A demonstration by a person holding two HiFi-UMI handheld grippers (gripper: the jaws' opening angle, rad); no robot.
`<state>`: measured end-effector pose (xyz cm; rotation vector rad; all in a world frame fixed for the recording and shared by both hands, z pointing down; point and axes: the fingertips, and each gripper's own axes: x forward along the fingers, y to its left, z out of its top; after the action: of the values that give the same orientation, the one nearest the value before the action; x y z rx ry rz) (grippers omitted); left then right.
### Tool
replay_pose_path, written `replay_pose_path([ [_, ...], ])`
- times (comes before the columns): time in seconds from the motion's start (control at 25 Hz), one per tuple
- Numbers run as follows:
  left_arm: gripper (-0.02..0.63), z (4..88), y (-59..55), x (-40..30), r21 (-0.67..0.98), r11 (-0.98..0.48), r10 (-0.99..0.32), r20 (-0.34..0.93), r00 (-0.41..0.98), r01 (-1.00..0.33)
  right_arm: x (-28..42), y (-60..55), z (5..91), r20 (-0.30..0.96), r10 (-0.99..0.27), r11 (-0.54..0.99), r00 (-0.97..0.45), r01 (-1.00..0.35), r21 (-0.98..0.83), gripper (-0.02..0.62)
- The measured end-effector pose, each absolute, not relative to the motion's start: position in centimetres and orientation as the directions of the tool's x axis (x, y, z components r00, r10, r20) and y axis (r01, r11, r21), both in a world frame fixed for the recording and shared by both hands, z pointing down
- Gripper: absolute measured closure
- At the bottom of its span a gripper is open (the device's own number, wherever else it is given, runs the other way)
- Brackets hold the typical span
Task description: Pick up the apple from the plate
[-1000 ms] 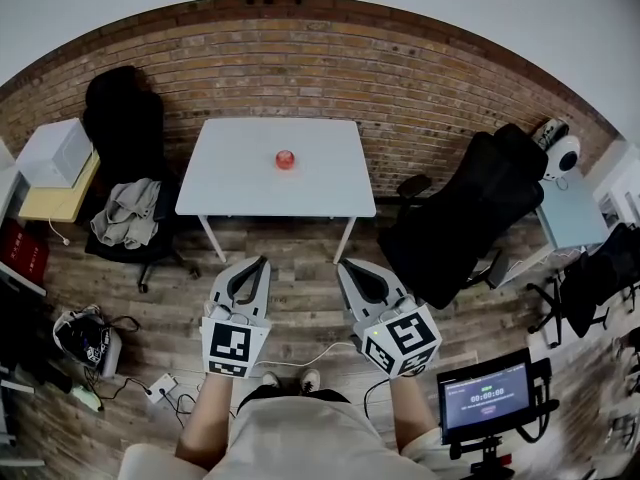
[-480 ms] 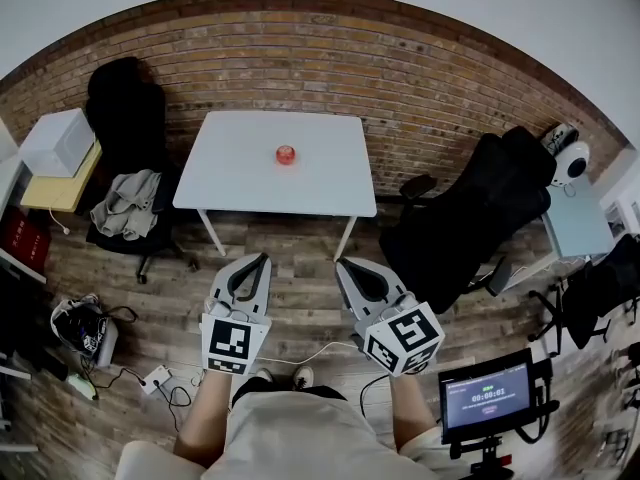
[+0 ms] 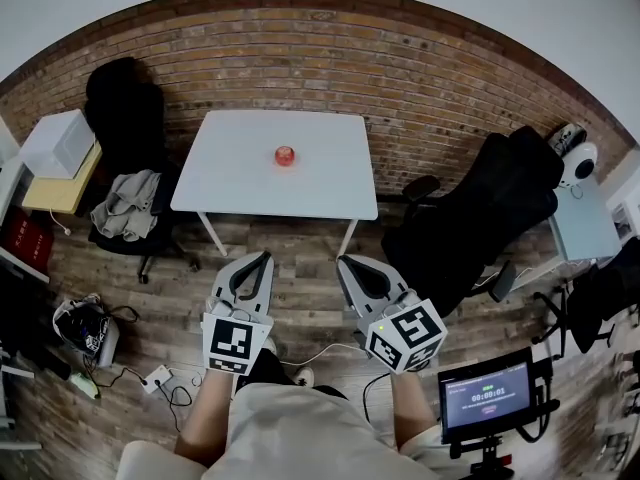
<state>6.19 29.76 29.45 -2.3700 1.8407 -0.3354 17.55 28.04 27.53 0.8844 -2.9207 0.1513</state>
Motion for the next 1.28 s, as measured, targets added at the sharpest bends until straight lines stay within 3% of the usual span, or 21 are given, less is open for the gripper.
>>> replay_pose_path([
  [0.52, 0.601, 30.7, 21.7, 3.6, -0.230, -0.290, -0.957, 0.096, 0.275, -0.929, 15.1, 20.5, 28.5, 0.084, -0.599, 0.796, -0.796, -0.604, -0.047, 0.595],
  [1.28, 0.601, 29.7, 0.8, -7.2, -0.209, -0.370, -0.929, 0.092, 0.358, -0.905, 3.5, 1.3, 27.2, 0.070, -0.578, 0.808, -0.813, -0.582, -0.091, 0.595],
])
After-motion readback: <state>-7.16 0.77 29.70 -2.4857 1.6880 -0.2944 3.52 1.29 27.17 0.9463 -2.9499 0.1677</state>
